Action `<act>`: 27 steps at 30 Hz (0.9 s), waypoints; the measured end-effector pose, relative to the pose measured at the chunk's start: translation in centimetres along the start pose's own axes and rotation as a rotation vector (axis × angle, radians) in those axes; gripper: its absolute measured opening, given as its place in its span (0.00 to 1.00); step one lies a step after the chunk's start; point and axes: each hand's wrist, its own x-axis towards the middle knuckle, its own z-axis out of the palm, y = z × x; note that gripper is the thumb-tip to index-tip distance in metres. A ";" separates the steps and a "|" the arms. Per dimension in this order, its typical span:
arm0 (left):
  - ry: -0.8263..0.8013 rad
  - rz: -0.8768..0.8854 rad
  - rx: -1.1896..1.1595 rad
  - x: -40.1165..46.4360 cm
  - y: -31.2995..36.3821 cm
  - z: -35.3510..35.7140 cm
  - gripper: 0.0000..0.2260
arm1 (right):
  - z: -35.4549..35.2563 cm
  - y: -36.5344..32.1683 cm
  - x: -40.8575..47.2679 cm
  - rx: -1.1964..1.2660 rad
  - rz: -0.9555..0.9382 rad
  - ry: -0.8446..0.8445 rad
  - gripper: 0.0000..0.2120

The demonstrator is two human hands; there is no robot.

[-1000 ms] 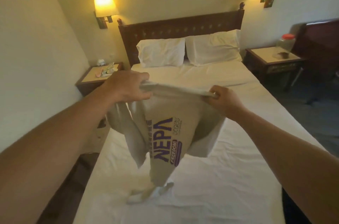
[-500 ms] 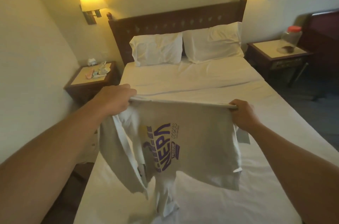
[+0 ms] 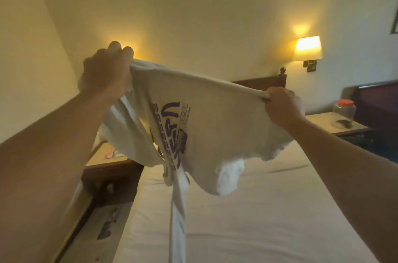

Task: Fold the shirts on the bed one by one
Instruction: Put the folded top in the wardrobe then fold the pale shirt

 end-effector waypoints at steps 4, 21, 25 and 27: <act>0.076 0.030 -0.046 -3.3 -1.4 -2.3 0.13 | -0.7 -0.2 -2.6 -0.015 -0.088 0.067 0.06; -1.022 0.450 -0.332 -72.3 10.2 11.0 0.06 | 15.0 21.3 -61.3 -0.206 -0.192 -0.772 0.16; -1.263 0.408 -0.305 -83.3 14.5 11.3 0.11 | 15.6 25.2 -72.4 -0.289 -0.217 -0.976 0.14; -1.259 0.409 -0.289 -86.1 17.1 11.2 0.20 | 15.3 26.5 -75.5 -0.336 -0.166 -1.008 0.15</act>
